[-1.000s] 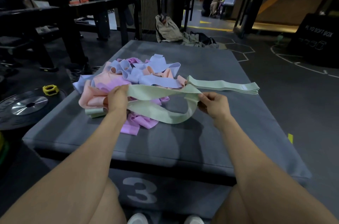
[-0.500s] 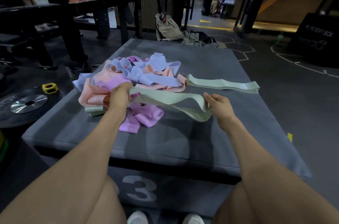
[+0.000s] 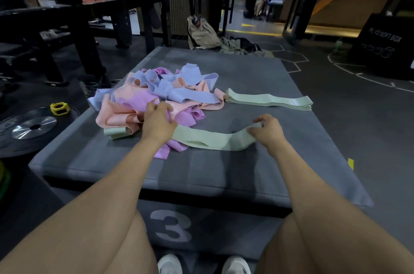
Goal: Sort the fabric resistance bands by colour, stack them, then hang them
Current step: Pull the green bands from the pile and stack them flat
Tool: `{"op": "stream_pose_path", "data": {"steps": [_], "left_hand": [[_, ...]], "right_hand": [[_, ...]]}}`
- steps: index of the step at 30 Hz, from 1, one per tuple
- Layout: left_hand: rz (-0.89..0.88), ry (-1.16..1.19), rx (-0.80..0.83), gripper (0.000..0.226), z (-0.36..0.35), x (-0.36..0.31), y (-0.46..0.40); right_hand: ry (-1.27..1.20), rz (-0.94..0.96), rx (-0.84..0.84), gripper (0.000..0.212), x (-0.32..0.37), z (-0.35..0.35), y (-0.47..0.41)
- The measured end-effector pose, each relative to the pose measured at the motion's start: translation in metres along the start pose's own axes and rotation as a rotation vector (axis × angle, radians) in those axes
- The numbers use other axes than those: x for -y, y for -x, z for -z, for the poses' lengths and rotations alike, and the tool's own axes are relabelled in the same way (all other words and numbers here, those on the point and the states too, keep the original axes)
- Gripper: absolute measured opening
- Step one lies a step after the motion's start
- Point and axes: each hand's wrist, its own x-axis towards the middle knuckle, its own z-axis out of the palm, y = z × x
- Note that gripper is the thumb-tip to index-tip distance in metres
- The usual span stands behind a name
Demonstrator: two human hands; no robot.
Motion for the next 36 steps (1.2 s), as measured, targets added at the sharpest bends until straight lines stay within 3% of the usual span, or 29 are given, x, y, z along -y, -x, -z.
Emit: {"op": "stream_pose_path", "data": {"steps": [4, 8, 15, 19, 25, 29, 33, 36], "left_hand": [[-0.183, 0.211, 0.166, 0.036, -0.016, -0.034, 0.011], [-0.236, 0.361, 0.386, 0.045, -0.033, -0.059, 0.021], [-0.244, 0.443, 0.372, 0.031, -0.031, -0.055, 0.015], [-0.264, 0.266, 0.240, 0.021, -0.030, -0.047, 0.012], [-0.297, 0.285, 0.179, 0.011, -0.030, -0.049, 0.010], [-0.264, 0.343, 0.126, 0.017, -0.022, -0.056, 0.009], [-0.272, 0.336, 0.110, 0.016, -0.002, -0.074, 0.002], [-0.273, 0.331, 0.107, 0.026, 0.015, -0.085, -0.006]], "right_hand": [[-0.414, -0.013, 0.073, 0.024, 0.017, -0.005, 0.001], [-0.556, 0.055, 0.195, 0.019, 0.031, -0.016, 0.008], [-0.782, 0.103, 0.433, 0.026, 0.040, -0.026, 0.006], [-0.532, 0.241, 0.324, 0.017, 0.041, -0.033, 0.003], [-0.409, 0.351, 0.185, 0.020, 0.048, -0.039, 0.005], [-0.464, 0.319, 0.293, 0.008, 0.050, -0.043, 0.011], [-0.439, 0.313, 0.370, 0.032, 0.054, -0.036, 0.014], [-0.400, 0.337, 0.375, 0.020, 0.069, -0.022, 0.015]]}}
